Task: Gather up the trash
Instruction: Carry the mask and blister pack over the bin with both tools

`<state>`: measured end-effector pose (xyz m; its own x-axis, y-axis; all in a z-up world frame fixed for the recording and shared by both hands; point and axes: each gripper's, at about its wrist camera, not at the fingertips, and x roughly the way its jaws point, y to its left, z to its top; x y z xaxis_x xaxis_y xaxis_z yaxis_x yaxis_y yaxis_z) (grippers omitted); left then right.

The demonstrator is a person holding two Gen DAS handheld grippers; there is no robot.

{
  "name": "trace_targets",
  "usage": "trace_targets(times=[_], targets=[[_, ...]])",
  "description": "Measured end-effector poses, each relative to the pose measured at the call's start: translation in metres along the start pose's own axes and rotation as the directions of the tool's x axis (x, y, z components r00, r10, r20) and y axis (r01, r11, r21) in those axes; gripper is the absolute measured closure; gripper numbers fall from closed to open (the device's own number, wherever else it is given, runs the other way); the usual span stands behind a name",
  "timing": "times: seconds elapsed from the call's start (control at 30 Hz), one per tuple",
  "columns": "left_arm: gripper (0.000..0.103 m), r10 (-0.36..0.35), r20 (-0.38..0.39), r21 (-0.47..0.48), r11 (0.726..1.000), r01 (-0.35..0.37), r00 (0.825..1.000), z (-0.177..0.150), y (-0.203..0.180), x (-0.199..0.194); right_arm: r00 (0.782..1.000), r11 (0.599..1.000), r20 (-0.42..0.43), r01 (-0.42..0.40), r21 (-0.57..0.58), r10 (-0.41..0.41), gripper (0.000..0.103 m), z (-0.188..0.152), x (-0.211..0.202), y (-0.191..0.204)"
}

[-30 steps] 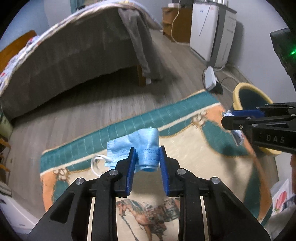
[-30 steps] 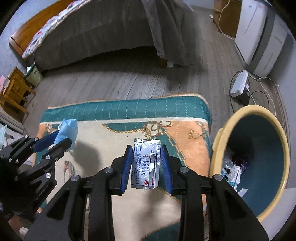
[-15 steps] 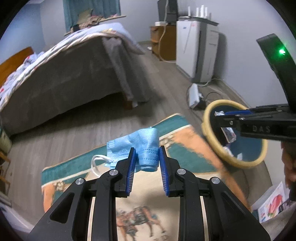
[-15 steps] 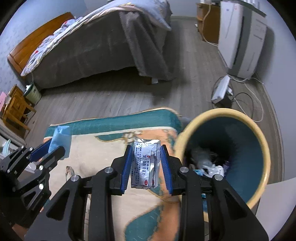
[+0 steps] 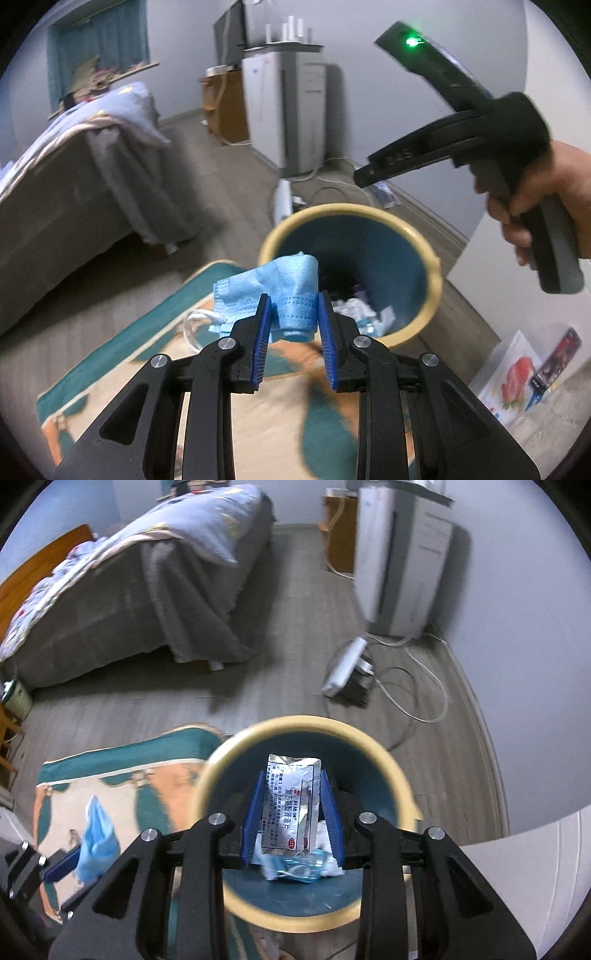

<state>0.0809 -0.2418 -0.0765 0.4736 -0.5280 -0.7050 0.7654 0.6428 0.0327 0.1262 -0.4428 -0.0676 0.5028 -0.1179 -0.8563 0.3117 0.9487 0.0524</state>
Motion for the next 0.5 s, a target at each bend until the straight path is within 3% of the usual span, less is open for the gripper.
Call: trace_targets(times=[0.3,0.5], targets=[[0.076,-0.112,-0.027,0.036,0.993,0.113,0.993,0.012,-0.056,0.045,0.995,0.995,-0.101,0.007,0.095,0.003,0.072,-0.018,0.032,-0.049],[0.076,-0.059,-0.062,0.116,0.991,0.066,0.996,0.022,-0.064,0.08,0.994,0.994,-0.105,-0.033,0.102,0.044,0.072,-0.023,0.044,-0.046]])
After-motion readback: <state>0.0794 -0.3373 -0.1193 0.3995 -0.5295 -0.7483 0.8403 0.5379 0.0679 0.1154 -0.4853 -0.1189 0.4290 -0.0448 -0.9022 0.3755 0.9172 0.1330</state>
